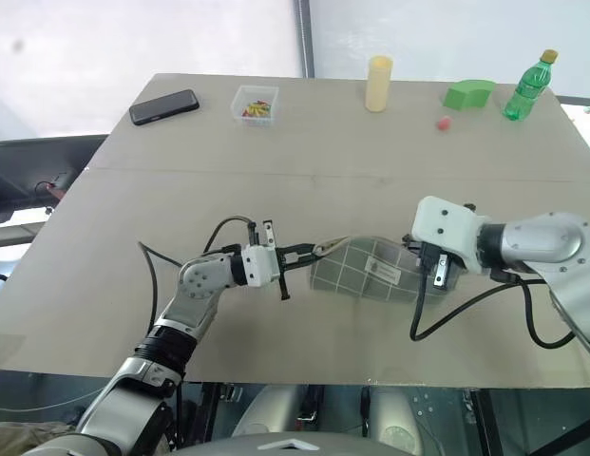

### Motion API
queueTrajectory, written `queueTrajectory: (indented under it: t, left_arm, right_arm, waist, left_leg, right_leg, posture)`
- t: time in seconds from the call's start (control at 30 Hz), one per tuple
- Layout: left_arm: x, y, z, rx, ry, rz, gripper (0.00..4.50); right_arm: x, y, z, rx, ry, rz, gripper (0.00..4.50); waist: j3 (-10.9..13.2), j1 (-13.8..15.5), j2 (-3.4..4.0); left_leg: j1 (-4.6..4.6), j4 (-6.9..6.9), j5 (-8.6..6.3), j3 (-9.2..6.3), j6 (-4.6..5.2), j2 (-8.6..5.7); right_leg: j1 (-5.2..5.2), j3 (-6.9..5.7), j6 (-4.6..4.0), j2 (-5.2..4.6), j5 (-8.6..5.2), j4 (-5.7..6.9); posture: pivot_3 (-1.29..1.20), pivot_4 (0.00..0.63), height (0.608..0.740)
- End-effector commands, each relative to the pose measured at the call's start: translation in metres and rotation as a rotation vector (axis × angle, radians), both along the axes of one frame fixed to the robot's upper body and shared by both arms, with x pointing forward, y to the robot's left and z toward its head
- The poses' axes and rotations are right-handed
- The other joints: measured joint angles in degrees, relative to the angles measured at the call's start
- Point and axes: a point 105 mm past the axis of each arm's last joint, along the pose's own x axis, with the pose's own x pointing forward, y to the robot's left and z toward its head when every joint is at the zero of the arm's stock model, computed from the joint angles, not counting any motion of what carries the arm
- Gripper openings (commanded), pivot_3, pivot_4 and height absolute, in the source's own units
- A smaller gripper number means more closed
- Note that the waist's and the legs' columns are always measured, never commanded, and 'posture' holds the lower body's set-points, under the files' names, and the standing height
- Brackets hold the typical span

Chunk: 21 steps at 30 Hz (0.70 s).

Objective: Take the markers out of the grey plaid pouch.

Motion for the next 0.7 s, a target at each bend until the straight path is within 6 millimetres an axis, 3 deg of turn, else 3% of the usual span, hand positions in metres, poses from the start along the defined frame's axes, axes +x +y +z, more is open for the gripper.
queueTrajectory:
  t: [0.03, 0.5, 0.7]
  left_arm:
    - [-0.003, -0.005, 0.01, -0.025, -0.036, -0.009, 0.0]
    - [-0.001, -0.002, 0.002, -0.032, 0.002, 0.004, 0.0]
    - [-0.001, -0.001, -0.001, -0.032, 0.009, 0.004, 0.0]
  right_arm:
    - [-0.006, 0.003, 0.014, 0.012, -0.045, 0.029, 0.19]
    - [-0.014, 0.011, 0.029, 0.089, -0.083, 0.032, 0.19]
    - [-0.022, 0.011, 0.015, 0.06, -0.032, 0.032, 0.19]
  waist:
    - [0.0, 0.01, 0.0]
    - [0.0, 0.04, 0.0]
    - [0.0, 0.06, 0.0]
  left_leg:
    - [0.0, 0.0, 0.0, 0.0, 0.0, 0.0]
    - [-0.01, 0.01, 0.02, 0.0, -0.04, 0.0]
    - [-0.02, 0.01, 0.02, 0.0, -0.04, 0.0]
  right_leg:
    - [0.0, 0.0, 0.0, 0.0, 0.0, 0.0]
    - [0.0, 0.0, 0.0, 0.0, 0.0, -0.01]
    - [0.01, 0.0, 0.0, 0.0, 0.0, -0.01]
  posture:
    - [0.0, 0.15, 0.74]
    - [0.0, 0.15, 0.74]
    - [0.0, 0.15, 0.74]
